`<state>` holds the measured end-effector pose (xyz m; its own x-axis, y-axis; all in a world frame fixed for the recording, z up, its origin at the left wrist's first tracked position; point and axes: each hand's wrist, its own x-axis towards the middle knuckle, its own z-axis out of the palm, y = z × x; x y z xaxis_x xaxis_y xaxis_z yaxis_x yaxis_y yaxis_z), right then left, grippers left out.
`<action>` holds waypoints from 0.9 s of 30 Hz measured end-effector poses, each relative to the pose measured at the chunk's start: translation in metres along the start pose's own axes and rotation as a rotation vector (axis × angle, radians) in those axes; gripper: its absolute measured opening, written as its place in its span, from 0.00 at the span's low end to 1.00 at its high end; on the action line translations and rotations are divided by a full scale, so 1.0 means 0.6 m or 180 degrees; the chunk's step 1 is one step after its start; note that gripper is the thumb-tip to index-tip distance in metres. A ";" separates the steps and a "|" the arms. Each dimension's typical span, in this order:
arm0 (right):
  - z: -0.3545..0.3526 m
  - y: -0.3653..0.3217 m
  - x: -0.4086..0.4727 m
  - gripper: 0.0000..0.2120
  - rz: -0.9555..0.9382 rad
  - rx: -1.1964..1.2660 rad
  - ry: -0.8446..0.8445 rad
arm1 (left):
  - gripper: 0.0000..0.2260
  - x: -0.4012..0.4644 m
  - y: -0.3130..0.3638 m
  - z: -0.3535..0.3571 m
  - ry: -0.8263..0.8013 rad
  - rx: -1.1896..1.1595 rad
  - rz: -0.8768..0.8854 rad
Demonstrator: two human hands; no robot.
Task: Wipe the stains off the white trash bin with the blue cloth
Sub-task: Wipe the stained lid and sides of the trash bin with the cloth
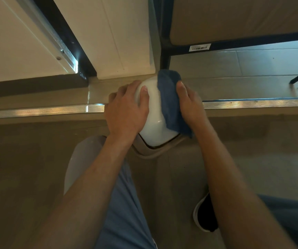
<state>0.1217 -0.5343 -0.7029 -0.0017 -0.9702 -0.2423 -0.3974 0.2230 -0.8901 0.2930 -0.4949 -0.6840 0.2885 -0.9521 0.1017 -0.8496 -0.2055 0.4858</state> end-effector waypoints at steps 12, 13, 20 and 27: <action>-0.017 -0.035 0.034 0.18 0.0153 -0.0264 -0.0260 | 0.22 -0.003 0.001 0.002 0.0027 0.0055 0.0012; -0.017 -0.045 0.047 0.17 0.0142 -0.0335 -0.0408 | 0.22 -0.003 0.001 0.002 0.0026 0.0057 -0.0001; -0.001 0.003 -0.018 0.16 -0.0081 0.0082 0.0137 | 0.21 -0.002 0.001 0.003 0.0033 0.0050 -0.0050; -0.017 -0.006 -0.010 0.16 0.0239 0.0272 -0.0132 | 0.21 -0.003 0.000 0.002 0.0045 0.0073 0.0091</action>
<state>0.1140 -0.5300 -0.6946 0.0103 -0.9461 -0.3238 -0.3180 0.3039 -0.8981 0.2918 -0.4935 -0.6853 0.2701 -0.9543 0.1277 -0.8674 -0.1836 0.4626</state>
